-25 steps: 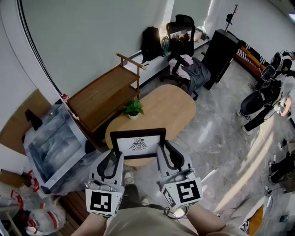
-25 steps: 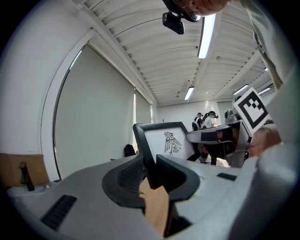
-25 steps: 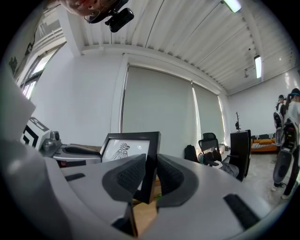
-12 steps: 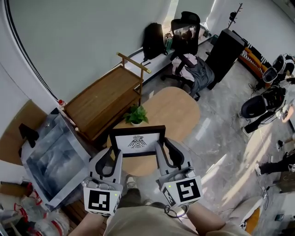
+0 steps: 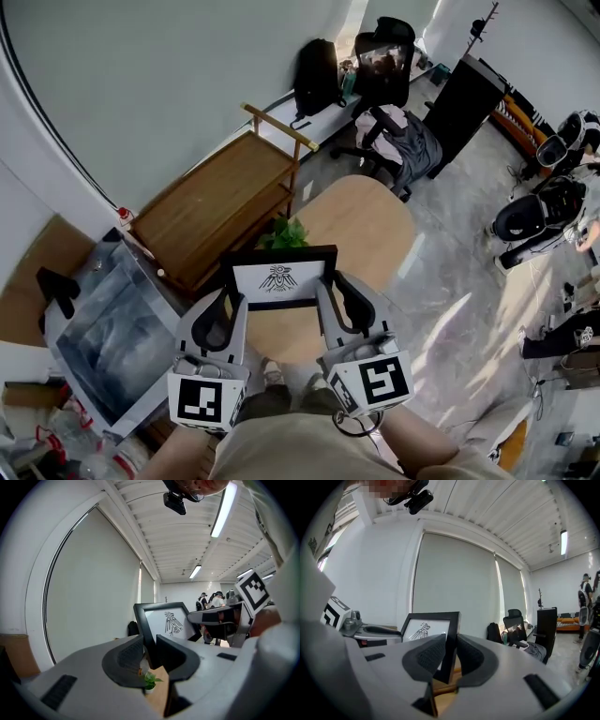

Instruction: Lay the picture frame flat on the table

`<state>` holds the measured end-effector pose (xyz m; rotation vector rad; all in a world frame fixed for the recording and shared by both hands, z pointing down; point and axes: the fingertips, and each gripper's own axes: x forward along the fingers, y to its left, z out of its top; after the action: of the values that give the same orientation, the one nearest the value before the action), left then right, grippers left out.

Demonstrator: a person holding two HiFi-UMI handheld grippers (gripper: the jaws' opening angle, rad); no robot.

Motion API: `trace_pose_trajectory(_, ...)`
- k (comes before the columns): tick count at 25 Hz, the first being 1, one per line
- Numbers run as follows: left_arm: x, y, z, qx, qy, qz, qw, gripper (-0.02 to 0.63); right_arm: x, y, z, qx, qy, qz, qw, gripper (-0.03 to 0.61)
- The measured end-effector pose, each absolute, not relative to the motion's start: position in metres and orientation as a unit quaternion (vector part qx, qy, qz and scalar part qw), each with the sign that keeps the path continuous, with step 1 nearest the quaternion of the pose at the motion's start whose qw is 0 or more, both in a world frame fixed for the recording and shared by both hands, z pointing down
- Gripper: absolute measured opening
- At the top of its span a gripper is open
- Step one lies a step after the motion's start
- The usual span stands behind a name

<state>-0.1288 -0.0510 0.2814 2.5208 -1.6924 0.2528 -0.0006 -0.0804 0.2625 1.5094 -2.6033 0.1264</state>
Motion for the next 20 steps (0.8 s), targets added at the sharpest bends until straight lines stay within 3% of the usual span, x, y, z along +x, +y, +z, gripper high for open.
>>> trace_pose_trajectory(20,-0.114,-0.107,0.324,0.797,-0.588,0.107,0.088,0.083,0.011,-0.15,0.307,0.454,-0.881,0.082,0.109,0.055)
